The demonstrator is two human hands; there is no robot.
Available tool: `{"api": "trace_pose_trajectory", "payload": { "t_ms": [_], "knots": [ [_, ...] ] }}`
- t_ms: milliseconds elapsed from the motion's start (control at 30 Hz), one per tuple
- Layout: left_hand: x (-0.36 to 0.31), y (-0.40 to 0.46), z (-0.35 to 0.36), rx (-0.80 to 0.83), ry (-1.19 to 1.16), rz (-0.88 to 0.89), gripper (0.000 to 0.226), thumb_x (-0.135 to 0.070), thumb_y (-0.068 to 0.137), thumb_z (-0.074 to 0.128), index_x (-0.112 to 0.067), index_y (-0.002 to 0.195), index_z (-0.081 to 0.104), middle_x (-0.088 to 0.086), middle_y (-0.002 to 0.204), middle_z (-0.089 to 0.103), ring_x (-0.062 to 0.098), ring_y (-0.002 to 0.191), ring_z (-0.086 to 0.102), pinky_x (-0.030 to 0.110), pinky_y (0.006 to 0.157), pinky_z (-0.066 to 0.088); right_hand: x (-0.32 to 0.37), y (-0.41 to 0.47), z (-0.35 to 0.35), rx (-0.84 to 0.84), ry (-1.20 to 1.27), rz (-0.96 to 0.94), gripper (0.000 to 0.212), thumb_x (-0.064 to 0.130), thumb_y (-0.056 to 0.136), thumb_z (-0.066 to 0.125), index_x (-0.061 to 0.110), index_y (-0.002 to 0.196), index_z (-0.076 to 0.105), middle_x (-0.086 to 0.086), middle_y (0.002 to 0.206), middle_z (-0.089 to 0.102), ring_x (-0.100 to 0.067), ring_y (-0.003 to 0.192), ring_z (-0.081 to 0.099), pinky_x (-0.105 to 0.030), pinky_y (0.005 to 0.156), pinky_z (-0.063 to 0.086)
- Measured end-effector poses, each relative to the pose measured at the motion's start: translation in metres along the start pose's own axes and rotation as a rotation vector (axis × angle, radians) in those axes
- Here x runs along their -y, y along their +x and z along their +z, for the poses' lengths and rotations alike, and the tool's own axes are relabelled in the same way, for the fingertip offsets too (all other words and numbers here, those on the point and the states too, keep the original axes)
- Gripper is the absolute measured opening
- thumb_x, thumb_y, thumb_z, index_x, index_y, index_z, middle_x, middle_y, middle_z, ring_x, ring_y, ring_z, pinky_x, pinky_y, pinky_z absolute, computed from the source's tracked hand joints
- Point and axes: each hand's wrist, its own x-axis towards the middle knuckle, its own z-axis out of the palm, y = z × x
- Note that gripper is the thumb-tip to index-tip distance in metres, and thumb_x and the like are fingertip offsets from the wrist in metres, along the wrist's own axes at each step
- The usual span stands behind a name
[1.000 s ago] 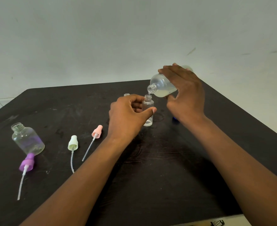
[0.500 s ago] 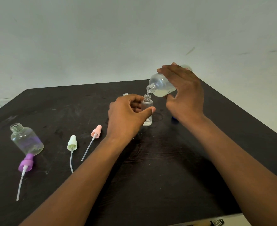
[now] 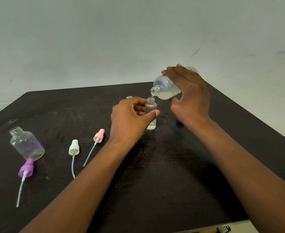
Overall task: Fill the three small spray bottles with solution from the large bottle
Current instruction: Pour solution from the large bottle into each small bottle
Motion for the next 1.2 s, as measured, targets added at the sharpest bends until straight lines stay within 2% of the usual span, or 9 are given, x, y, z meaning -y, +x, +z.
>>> {"api": "trace_pose_trajectory", "payload": {
  "t_ms": [100, 267, 533, 700, 1200],
  "knots": [
    [-0.0001, -0.0002, -0.0004, 0.0, -0.004, 0.006, 0.029, -0.034, 0.077, 0.096, -0.028, 0.1, 0.08, -0.015, 0.08, 0.077, 0.0, 0.074, 0.075, 0.031, 0.079, 0.066, 0.0002, 0.0003, 0.0003, -0.001, 0.001, -0.001, 0.072, -0.014, 0.07, 0.066, 0.018, 0.133, 0.069, 0.002, 0.14, 0.067, -0.023, 0.141, 0.054, -0.052, 0.113, 0.044],
    [-0.0001, 0.0002, 0.0005, 0.0, 0.003, -0.002, 0.035, -0.036, 0.077, 0.095, -0.023, 0.106, 0.081, -0.013, 0.082, 0.078, 0.001, 0.076, 0.075, 0.031, 0.079, 0.066, 0.0007, 0.0005, 0.0003, 0.0, -0.003, 0.0, 0.072, -0.014, 0.07, 0.066, 0.018, 0.134, 0.069, 0.002, 0.141, 0.066, -0.022, 0.142, 0.054, -0.051, 0.113, 0.044],
    [-0.0007, 0.0002, 0.0, 0.004, 0.002, -0.001, 0.034, -0.035, 0.077, 0.095, -0.025, 0.105, 0.08, -0.015, 0.08, 0.077, -0.001, 0.074, 0.075, 0.025, 0.077, 0.065, 0.0006, 0.0001, -0.0002, 0.011, -0.006, 0.005, 0.072, -0.014, 0.071, 0.068, 0.018, 0.135, 0.068, 0.002, 0.142, 0.066, -0.022, 0.143, 0.053, -0.051, 0.115, 0.043],
    [0.0002, 0.0004, -0.0001, -0.005, 0.007, 0.003, 0.035, -0.036, 0.077, 0.095, -0.022, 0.105, 0.08, -0.013, 0.08, 0.077, 0.0, 0.074, 0.075, 0.026, 0.077, 0.065, 0.0018, -0.0003, 0.0006, 0.015, -0.014, 0.006, 0.071, -0.013, 0.071, 0.069, 0.019, 0.135, 0.068, 0.003, 0.141, 0.066, -0.021, 0.142, 0.053, -0.049, 0.115, 0.042],
    [-0.0007, 0.0001, 0.0002, -0.007, 0.01, 0.011, 0.03, -0.037, 0.076, 0.095, -0.028, 0.1, 0.079, -0.017, 0.077, 0.075, -0.003, 0.073, 0.073, 0.022, 0.075, 0.064, 0.0018, 0.0003, 0.0, 0.006, -0.019, 0.006, 0.073, -0.013, 0.069, 0.068, 0.019, 0.135, 0.068, 0.003, 0.142, 0.065, -0.021, 0.142, 0.053, -0.051, 0.115, 0.043]
  ]
}}
